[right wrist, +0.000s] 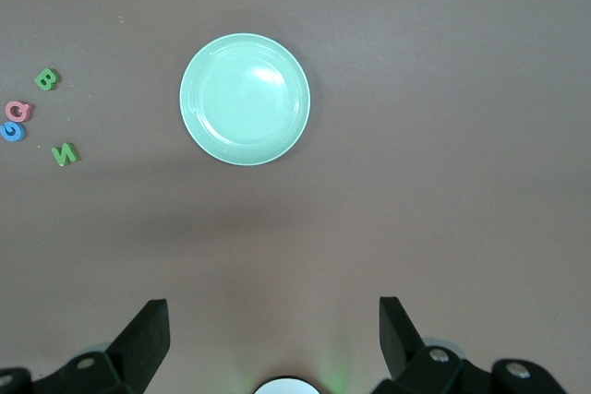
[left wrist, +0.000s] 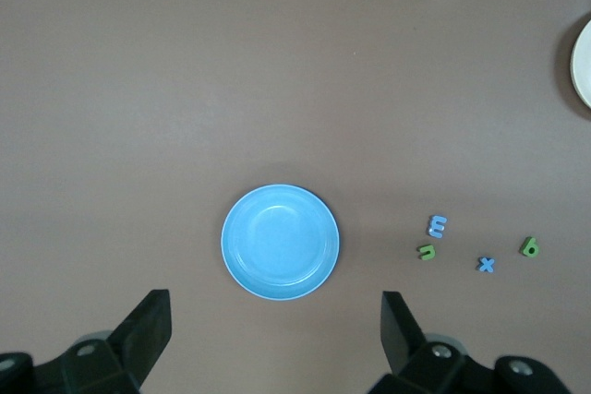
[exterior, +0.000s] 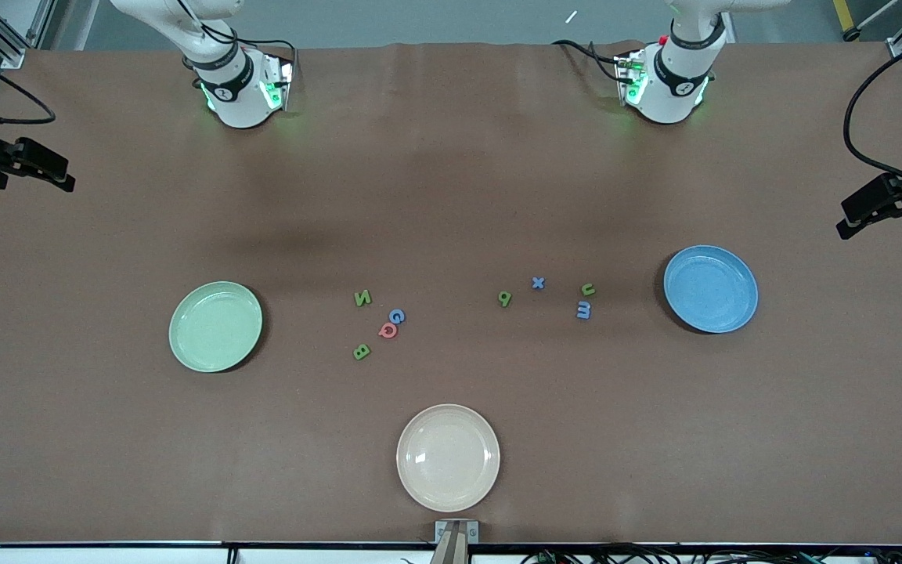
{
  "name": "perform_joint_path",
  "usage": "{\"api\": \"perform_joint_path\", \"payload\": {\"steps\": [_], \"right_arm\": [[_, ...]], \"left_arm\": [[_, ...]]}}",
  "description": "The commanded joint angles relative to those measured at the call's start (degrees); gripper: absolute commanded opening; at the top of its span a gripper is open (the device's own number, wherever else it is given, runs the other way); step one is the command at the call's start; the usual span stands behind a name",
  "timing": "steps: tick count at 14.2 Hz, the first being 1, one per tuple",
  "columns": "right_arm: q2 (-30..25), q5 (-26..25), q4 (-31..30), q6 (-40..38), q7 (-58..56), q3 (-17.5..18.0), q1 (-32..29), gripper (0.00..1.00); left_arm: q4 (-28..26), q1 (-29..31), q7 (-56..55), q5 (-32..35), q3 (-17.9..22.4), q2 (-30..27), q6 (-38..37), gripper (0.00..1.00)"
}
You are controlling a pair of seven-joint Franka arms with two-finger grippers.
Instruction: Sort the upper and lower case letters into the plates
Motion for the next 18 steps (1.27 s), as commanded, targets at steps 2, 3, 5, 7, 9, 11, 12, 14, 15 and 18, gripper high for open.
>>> {"api": "perform_joint_path", "payload": {"steps": [2, 3, 5, 7, 9, 11, 12, 14, 15, 18], "right_arm": [[-1.7, 0.3, 0.0, 0.5, 0.6, 0.8, -0.9, 1.00], [-1.0, 0.3, 1.3, 0.3, 0.4, 0.8, -0.9, 1.00], [-0.6, 0.3, 2.6, -0.4, 0.4, 0.8, -0.7, 1.00], [-0.3, 1.4, 3.1, -0.4, 0.4, 0.6, -0.7, 1.00], [0.8, 2.7, 4.5, -1.0, 0.2, -0.3, -0.7, 1.00], [1.1, 2.7, 5.1, -1.3, 0.2, -0.3, -0.7, 1.00], [1.1, 2.7, 5.1, -1.3, 0.2, -0.3, -0.7, 1.00], [1.1, 2.7, 5.0, -1.3, 0.2, -0.3, -0.7, 1.00], [1.1, 2.7, 4.9, -2.2, 0.1, -0.3, -0.6, 1.00], [1.1, 2.7, 4.9, -2.8, -0.1, -0.3, -0.7, 1.00]], "left_arm": [[-1.3, -0.8, -0.7, -1.2, -0.4, 0.8, -2.5, 1.00], [-2.5, -0.6, -0.7, -1.3, -1.3, 1.3, -2.5, 1.00], [-3.9, -0.8, -1.0, -3.2, -2.3, 3.7, -2.4, 1.00], [-5.1, -0.8, -1.0, -3.3, -4.4, 6.1, -0.9, 1.00], [-8.2, -0.8, -1.2, -3.3, -5.8, 7.1, 3.0, 1.00], [-13.0, -0.9, -2.6, -3.2, -7.3, 7.2, 9.0, 1.00], [-15.2, -1.0, -4.9, -2.9, -8.4, 7.5, 12.0, 1.00], [-16.8, -1.0, -8.5, -2.4, -10.4, 9.9, 15.7, 1.00], [-16.9, -1.0, -9.3, -2.0, -10.9, 11.6, 16.7, 1.00], [-16.9, -3.3, -13.9, -0.4, -11.4, 16.0, 19.9, 1.00]]}}
